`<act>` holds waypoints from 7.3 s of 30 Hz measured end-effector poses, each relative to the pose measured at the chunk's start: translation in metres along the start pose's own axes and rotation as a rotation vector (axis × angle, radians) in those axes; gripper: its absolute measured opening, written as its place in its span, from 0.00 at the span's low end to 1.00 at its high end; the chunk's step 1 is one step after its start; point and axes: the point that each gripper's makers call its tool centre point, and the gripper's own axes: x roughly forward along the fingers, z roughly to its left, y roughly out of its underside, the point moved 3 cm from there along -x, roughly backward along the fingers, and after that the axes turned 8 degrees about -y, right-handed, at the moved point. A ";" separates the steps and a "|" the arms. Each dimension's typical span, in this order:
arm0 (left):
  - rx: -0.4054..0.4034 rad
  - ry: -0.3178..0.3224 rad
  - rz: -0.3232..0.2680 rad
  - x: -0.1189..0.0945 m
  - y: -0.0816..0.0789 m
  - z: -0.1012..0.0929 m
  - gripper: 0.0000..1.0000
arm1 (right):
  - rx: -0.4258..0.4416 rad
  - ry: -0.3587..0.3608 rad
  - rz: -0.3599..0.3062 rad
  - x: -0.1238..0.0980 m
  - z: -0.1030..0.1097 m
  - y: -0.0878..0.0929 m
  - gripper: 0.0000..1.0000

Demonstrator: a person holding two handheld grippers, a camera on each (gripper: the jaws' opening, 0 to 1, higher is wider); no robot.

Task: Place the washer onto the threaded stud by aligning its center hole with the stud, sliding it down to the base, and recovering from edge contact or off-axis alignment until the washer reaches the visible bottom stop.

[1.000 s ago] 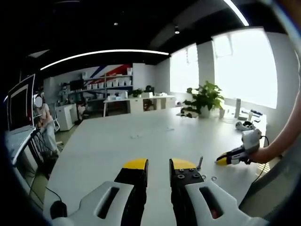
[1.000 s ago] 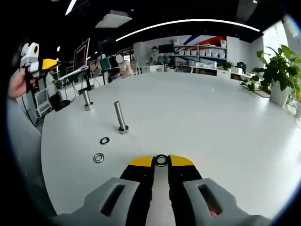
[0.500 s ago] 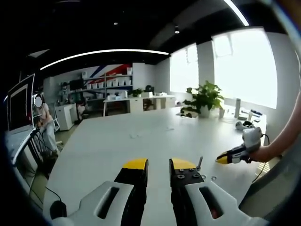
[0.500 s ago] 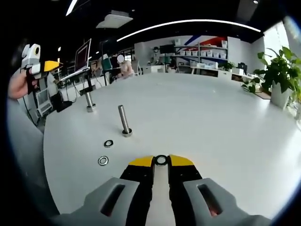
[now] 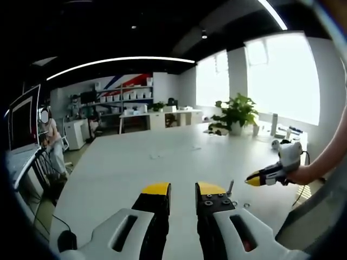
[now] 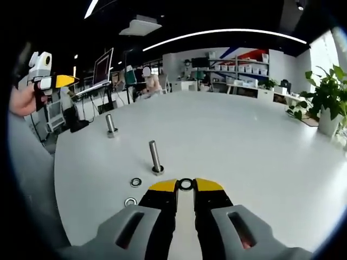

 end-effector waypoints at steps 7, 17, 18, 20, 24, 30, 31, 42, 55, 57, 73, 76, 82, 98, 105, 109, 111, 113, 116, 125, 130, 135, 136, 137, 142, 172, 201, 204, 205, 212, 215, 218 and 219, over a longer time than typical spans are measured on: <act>0.000 0.001 -0.001 0.000 0.000 0.000 0.16 | -0.020 -0.018 -0.028 0.005 0.006 -0.016 0.13; -0.003 0.000 -0.005 -0.001 -0.001 0.000 0.16 | -0.045 -0.048 -0.077 0.010 0.018 -0.043 0.13; -0.004 0.000 -0.005 -0.001 -0.001 0.000 0.16 | -0.047 -0.050 -0.080 0.011 0.019 -0.045 0.13; -0.002 -0.002 -0.006 -0.001 -0.001 0.000 0.16 | -0.050 -0.055 -0.085 0.013 0.020 -0.048 0.13; -0.004 -0.001 -0.008 -0.001 -0.002 0.000 0.16 | -0.058 -0.066 -0.089 0.017 0.024 -0.052 0.13; -0.006 -0.003 -0.009 -0.001 -0.002 0.001 0.16 | -0.066 -0.082 -0.083 0.023 0.030 -0.054 0.13; -0.006 -0.003 -0.011 -0.001 -0.003 0.001 0.16 | -0.068 -0.084 -0.081 0.023 0.030 -0.054 0.13; -0.007 -0.002 -0.019 -0.001 -0.005 0.001 0.16 | -0.074 -0.098 -0.057 0.029 0.035 -0.050 0.13; -0.015 -0.009 -0.031 -0.002 -0.008 0.003 0.16 | -0.090 -0.106 -0.019 0.035 0.040 -0.042 0.13; -0.016 -0.010 -0.033 -0.003 -0.008 0.003 0.16 | -0.084 -0.101 -0.018 0.035 0.039 -0.041 0.13; -0.023 -0.012 -0.040 -0.004 -0.010 0.005 0.16 | -0.063 -0.094 -0.002 0.038 0.037 -0.037 0.13; -0.022 -0.012 -0.040 -0.004 -0.010 0.005 0.16 | -0.057 -0.095 0.002 0.037 0.038 -0.035 0.14; -0.025 -0.011 -0.041 -0.004 -0.010 0.005 0.16 | -0.052 -0.094 0.001 0.035 0.037 -0.036 0.15; -0.025 -0.008 -0.055 -0.004 -0.012 0.004 0.16 | -0.044 -0.073 -0.014 0.011 0.039 -0.050 0.18; -0.020 0.002 -0.066 -0.004 -0.015 0.001 0.16 | -0.033 -0.056 -0.033 -0.009 0.046 -0.060 0.18; -0.013 0.004 -0.078 -0.005 -0.017 0.000 0.16 | -0.039 -0.056 -0.034 -0.019 0.053 -0.062 0.18; -0.009 0.003 -0.084 -0.005 -0.019 0.001 0.16 | -0.043 -0.059 -0.032 -0.024 0.056 -0.064 0.18; -0.012 0.001 -0.090 -0.006 -0.020 0.001 0.16 | -0.048 -0.060 -0.031 -0.030 0.058 -0.064 0.18; -0.007 0.002 -0.092 -0.006 -0.021 0.001 0.16 | -0.056 -0.058 -0.030 -0.037 0.060 -0.064 0.18; -0.002 0.002 -0.109 -0.008 -0.026 0.000 0.16 | -0.068 -0.056 -0.031 -0.055 0.065 -0.065 0.19; 0.005 0.005 -0.105 -0.008 -0.025 -0.001 0.16 | -0.058 -0.046 -0.044 -0.058 0.063 -0.066 0.19; 0.004 0.006 -0.101 -0.009 -0.025 -0.004 0.16 | -0.055 -0.044 -0.044 -0.058 0.062 -0.064 0.19; 0.002 0.007 -0.099 -0.009 -0.024 -0.004 0.16 | -0.055 -0.044 -0.043 -0.058 0.062 -0.064 0.20; 0.001 0.008 -0.099 -0.010 -0.024 -0.005 0.16 | -0.050 -0.041 -0.043 -0.058 0.061 -0.063 0.20; 0.011 0.027 -0.083 -0.010 -0.022 -0.008 0.16 | -0.041 -0.034 -0.045 -0.058 0.058 -0.063 0.21; -0.012 -0.004 -0.058 -0.009 -0.011 0.005 0.17 | -0.045 -0.154 0.103 -0.028 0.073 -0.006 0.23; -0.108 0.064 -0.134 -0.012 -0.040 -0.006 0.16 | -0.043 -0.047 0.153 -0.026 0.080 -0.036 0.23; -0.124 0.077 -0.143 -0.012 -0.044 -0.008 0.16 | -0.015 -0.016 0.167 -0.023 0.081 -0.029 0.23; -0.117 0.091 -0.148 -0.013 -0.044 -0.011 0.16 | -0.014 -0.011 0.168 -0.022 0.082 -0.028 0.23; -0.126 0.095 -0.163 -0.014 -0.043 -0.010 0.16 | -0.002 -0.003 0.215 -0.013 0.095 -0.012 0.23; -0.125 0.092 -0.159 -0.015 -0.040 -0.007 0.16 | 0.021 0.011 0.229 -0.011 0.098 -0.005 0.23; -0.136 0.087 -0.155 -0.013 -0.038 -0.004 0.16 | 0.020 0.013 0.236 -0.010 0.100 0.000 0.23; -0.139 0.086 -0.155 -0.013 -0.038 -0.004 0.16 | 0.024 0.010 0.240 -0.009 0.099 0.002 0.23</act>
